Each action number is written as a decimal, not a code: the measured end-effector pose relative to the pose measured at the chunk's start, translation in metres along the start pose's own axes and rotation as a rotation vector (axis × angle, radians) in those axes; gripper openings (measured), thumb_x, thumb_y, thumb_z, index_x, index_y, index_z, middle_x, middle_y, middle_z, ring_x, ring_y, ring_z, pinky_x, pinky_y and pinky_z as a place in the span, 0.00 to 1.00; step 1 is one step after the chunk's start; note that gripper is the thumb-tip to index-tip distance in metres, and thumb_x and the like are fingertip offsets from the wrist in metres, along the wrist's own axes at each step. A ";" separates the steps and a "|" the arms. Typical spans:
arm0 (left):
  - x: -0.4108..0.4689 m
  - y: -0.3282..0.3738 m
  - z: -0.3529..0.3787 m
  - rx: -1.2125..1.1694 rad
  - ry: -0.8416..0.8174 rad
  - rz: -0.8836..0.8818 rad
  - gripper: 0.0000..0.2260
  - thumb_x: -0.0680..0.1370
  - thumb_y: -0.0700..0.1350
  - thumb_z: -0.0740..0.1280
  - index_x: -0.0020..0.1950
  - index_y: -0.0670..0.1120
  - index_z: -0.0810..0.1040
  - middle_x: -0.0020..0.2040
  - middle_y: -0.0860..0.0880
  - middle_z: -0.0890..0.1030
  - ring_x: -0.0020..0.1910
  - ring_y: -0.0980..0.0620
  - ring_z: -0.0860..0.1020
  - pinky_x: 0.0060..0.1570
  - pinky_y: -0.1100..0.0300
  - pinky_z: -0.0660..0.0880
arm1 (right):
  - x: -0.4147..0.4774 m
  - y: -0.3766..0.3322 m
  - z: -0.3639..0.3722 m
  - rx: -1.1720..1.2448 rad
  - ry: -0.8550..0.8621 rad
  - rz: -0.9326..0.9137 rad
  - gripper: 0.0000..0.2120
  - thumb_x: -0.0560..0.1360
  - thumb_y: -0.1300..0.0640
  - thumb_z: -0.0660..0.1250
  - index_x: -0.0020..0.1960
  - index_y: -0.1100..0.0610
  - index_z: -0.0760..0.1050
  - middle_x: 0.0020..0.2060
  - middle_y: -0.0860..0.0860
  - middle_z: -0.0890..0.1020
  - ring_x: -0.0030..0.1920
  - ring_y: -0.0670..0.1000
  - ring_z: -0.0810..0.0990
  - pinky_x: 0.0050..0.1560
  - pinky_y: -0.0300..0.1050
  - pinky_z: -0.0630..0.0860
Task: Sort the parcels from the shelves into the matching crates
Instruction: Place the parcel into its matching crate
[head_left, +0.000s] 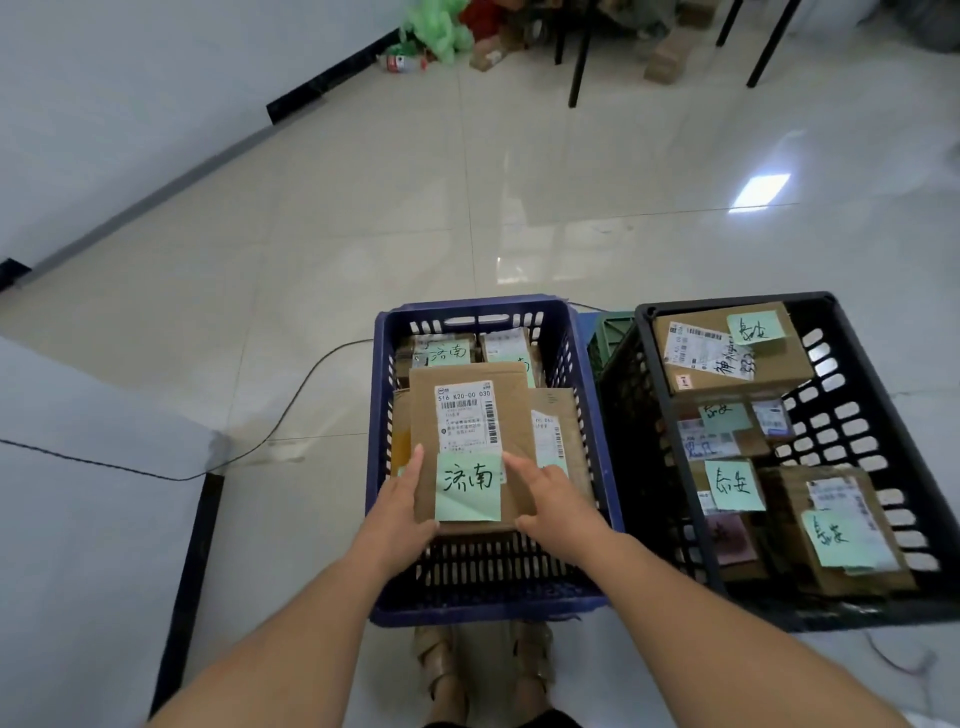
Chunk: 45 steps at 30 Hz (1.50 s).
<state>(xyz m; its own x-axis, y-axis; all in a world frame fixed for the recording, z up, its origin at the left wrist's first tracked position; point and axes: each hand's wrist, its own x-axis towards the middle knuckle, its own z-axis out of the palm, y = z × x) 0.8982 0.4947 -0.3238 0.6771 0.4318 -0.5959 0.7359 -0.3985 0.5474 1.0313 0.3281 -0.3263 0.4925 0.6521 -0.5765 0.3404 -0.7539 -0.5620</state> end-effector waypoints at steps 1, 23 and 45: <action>0.005 0.003 -0.005 0.000 0.009 0.010 0.45 0.76 0.43 0.70 0.76 0.61 0.38 0.71 0.47 0.63 0.68 0.49 0.67 0.66 0.49 0.70 | 0.003 -0.003 -0.004 0.001 0.012 -0.005 0.37 0.77 0.59 0.66 0.77 0.39 0.49 0.64 0.54 0.66 0.61 0.55 0.72 0.60 0.46 0.71; 0.140 0.097 0.005 0.050 -0.077 0.085 0.42 0.76 0.45 0.69 0.78 0.56 0.40 0.71 0.44 0.64 0.66 0.46 0.69 0.67 0.48 0.69 | 0.102 0.061 -0.107 -0.144 0.023 0.085 0.40 0.77 0.62 0.64 0.78 0.43 0.44 0.68 0.58 0.64 0.62 0.59 0.71 0.57 0.47 0.72; 0.059 0.102 -0.024 0.271 0.194 0.091 0.34 0.80 0.52 0.62 0.79 0.53 0.44 0.79 0.50 0.49 0.77 0.50 0.51 0.73 0.50 0.57 | 0.043 -0.015 -0.104 -0.587 0.310 -0.152 0.25 0.75 0.60 0.60 0.72 0.55 0.60 0.70 0.58 0.61 0.68 0.58 0.63 0.68 0.51 0.65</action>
<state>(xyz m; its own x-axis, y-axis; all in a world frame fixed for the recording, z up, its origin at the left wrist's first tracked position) 1.0136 0.4993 -0.2890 0.7465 0.5202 -0.4149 0.6632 -0.6318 0.4012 1.1307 0.3589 -0.2810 0.5816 0.7671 -0.2707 0.7594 -0.6313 -0.1576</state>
